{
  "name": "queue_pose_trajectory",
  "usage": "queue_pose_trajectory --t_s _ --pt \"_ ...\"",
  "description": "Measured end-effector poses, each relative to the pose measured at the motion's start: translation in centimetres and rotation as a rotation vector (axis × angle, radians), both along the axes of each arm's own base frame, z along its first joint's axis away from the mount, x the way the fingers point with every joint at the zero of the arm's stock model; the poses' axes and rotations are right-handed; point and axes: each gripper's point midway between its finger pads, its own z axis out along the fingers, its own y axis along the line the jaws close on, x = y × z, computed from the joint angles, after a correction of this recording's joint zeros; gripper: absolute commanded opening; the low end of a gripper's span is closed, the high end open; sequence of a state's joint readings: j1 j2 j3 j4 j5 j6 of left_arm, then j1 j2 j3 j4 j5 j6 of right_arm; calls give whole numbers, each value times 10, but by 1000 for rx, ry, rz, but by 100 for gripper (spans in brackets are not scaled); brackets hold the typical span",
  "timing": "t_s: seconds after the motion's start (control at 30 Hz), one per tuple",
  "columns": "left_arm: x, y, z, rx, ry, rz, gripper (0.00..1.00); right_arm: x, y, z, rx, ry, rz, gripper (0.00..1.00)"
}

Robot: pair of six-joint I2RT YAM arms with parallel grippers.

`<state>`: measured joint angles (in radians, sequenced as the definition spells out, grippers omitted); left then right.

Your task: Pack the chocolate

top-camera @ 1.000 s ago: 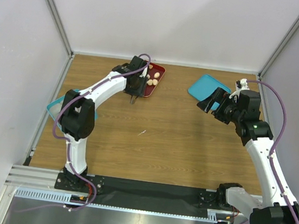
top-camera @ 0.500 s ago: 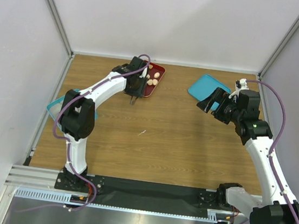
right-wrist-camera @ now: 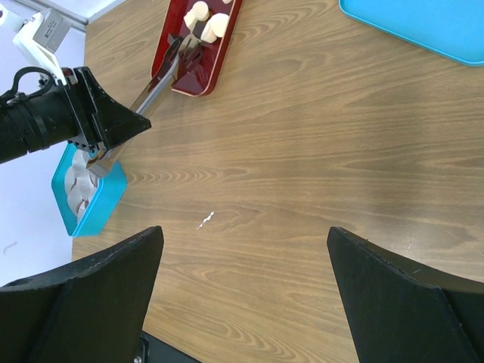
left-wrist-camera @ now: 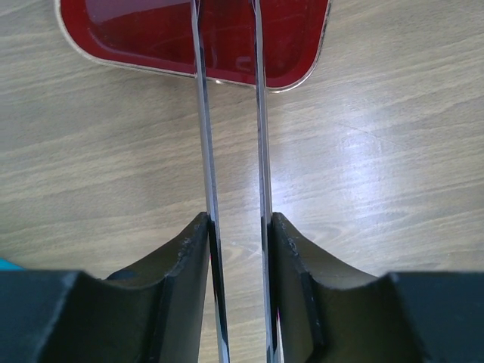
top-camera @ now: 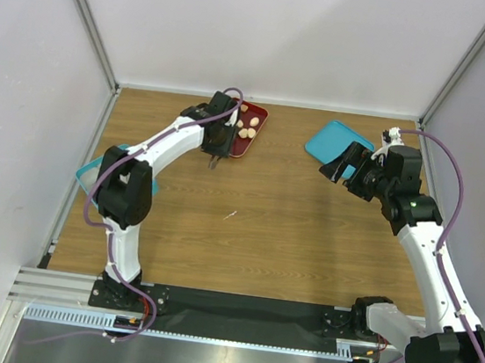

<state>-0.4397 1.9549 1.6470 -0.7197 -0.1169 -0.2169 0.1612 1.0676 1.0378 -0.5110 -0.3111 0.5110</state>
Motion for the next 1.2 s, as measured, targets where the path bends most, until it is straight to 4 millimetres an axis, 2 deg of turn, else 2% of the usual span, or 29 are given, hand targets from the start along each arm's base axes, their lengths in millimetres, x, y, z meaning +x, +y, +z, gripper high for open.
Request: queue_pose_trajectory --t_s 0.17,0.57,0.7,0.8,0.97,1.07,1.2 --pt "-8 6 13 2 -17 7 39 -2 0 4 2 -11 1 98" --pt "-31 23 67 -17 -111 28 38 -8 0 12 7 -40 4 98" --pt "-39 37 84 -9 -132 59 38 -11 1 9 13 -37 13 98" --pt "-48 59 101 -21 -158 111 38 -15 2 6 17 -34 22 98" --pt "-75 130 126 -44 -212 292 37 -20 7 8 33 -42 49 98" --pt "-94 169 128 -52 -224 411 37 -21 10 10 43 -49 67 98" --pt "-119 199 114 -50 -191 513 37 -25 18 11 51 -52 98 98"
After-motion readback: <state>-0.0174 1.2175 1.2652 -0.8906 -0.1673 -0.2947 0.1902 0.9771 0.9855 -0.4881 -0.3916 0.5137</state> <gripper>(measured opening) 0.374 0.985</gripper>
